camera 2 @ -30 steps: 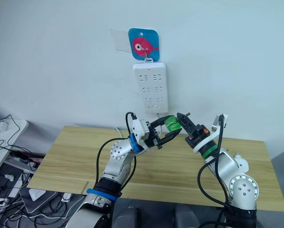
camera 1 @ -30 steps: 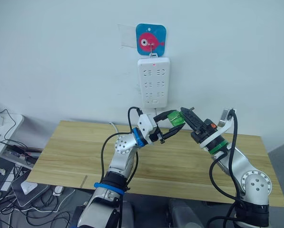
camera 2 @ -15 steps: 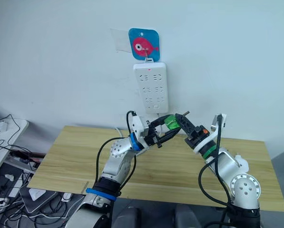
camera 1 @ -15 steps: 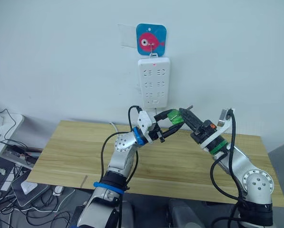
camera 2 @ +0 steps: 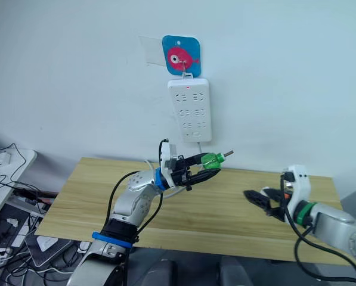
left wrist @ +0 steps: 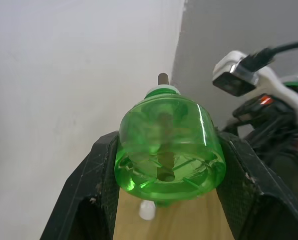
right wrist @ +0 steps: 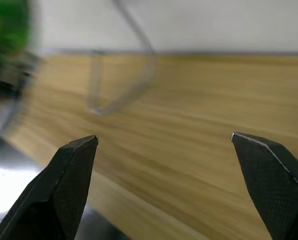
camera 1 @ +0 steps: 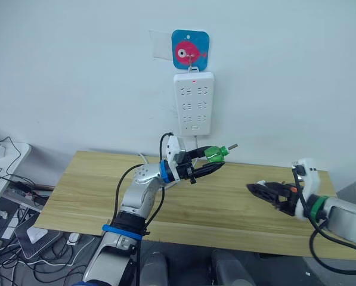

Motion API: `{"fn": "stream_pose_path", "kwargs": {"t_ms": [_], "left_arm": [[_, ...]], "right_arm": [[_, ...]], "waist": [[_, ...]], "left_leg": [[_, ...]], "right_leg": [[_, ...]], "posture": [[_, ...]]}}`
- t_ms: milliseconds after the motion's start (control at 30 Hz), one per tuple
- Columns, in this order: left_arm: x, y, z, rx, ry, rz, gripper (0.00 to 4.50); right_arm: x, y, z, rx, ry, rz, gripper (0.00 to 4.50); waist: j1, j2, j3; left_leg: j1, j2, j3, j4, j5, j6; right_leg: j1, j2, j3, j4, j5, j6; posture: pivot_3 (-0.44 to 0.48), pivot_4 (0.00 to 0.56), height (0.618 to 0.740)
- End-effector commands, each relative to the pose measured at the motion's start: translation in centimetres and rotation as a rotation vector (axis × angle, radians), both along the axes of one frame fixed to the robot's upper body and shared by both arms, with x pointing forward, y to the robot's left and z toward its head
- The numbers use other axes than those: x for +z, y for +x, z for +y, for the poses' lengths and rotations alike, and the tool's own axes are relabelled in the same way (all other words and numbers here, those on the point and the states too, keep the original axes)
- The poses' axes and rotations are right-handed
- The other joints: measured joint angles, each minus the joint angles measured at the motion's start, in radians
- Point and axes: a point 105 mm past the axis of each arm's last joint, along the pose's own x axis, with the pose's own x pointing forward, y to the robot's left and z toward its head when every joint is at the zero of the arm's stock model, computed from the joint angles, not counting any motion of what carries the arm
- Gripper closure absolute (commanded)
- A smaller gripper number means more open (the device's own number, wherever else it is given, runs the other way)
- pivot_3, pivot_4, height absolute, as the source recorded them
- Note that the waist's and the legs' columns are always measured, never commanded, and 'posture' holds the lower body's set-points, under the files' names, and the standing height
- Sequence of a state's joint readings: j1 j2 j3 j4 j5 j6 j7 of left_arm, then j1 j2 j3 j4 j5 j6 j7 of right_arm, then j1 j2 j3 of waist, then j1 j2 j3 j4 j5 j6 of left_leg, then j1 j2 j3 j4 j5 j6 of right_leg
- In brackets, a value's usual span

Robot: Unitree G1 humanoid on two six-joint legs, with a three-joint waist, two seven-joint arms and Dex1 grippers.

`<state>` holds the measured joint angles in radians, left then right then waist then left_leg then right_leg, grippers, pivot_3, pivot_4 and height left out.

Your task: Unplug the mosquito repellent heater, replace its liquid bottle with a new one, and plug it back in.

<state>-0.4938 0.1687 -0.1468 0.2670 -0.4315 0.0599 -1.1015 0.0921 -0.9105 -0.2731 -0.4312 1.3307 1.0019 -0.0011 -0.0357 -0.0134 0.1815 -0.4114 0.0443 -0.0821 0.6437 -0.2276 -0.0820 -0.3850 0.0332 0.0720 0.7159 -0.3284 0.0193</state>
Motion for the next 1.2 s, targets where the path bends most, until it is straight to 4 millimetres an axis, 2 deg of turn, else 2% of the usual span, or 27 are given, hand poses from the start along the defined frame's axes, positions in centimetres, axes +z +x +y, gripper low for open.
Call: {"fn": "stream_pose_path", "kwargs": {"t_ms": [33, 200, 367, 700, 933, 1200], "left_arm": [[1.5, 0.1, -0.1, -0.031, -0.008, -0.069, 2.24], [1.4, 0.5, -0.4, -0.017, -0.009, -0.087, 2.24], [1.1, 0.1, -0.3, -0.009, -0.01, -0.087, 2.24], [0.9, -0.2, 0.1, 0.012, 0.003, -0.082, 2.24], [0.7, -0.2, 0.4, 0.024, 0.018, -0.083, 2.24], [0.6, -0.3, 0.4, 0.021, 0.028, -0.086, 2.24]], "right_arm": [[-0.9, 0.7, -5.2, -0.138, -0.167, 0.063, 0.05], [-2.7, 1.1, -9.1, -0.23, -0.254, 0.17, 0.05], [-4.6, 1.2, -10.9, -0.269, -0.294, 0.268, 0.05], [-6.5, 3.4, -11.6, -0.287, -0.302, 0.325, 0.05], [-7.5, 4.0, -12.3, -0.288, -0.32, 0.352, 0.05], [-8.0, 4.3, -12.2, -0.281, -0.3, 0.369, 0.05]], "waist": [[0.002, 0.0, 0.0], [0.001, 0.0, 0.0], [0.002, -0.001, 0.0], [0.006, -0.001, 0.002], [0.008, -0.001, 0.004], [0.009, -0.001, 0.005]], "left_leg": [[0.0, 0.0, 0.0, 0.0, 0.0, 0.0], [0.0, 0.0, 0.001, 0.0, 0.0, 0.0], [0.0, 0.0, 0.001, -0.001, 0.0, 0.0], [0.0, 0.0, 0.001, -0.001, 0.0, 0.0], [0.0, 0.0, 0.001, -0.001, 0.0, 0.0], [0.0, 0.0, 0.001, -0.001, 0.0, 0.0]], "right_leg": [[0.0, 0.0, 0.0, 0.0, 0.0, 0.0], [0.0, 0.0, 0.0, -0.001, 0.002, -0.004], [0.0, 0.0, 0.001, -0.001, 0.002, -0.004], [0.0, 0.0, 0.001, -0.001, 0.002, -0.004], [0.0, -0.001, 0.001, -0.001, 0.002, -0.004], [0.0, -0.001, 0.001, -0.001, 0.002, -0.004]], "posture": [[-0.004, 0.143, 0.74], [0.01, 0.149, 0.74], [0.033, 0.163, 0.74], [0.067, 0.179, 0.74], [0.08, 0.184, 0.74], [0.083, 0.185, 0.74]]}}
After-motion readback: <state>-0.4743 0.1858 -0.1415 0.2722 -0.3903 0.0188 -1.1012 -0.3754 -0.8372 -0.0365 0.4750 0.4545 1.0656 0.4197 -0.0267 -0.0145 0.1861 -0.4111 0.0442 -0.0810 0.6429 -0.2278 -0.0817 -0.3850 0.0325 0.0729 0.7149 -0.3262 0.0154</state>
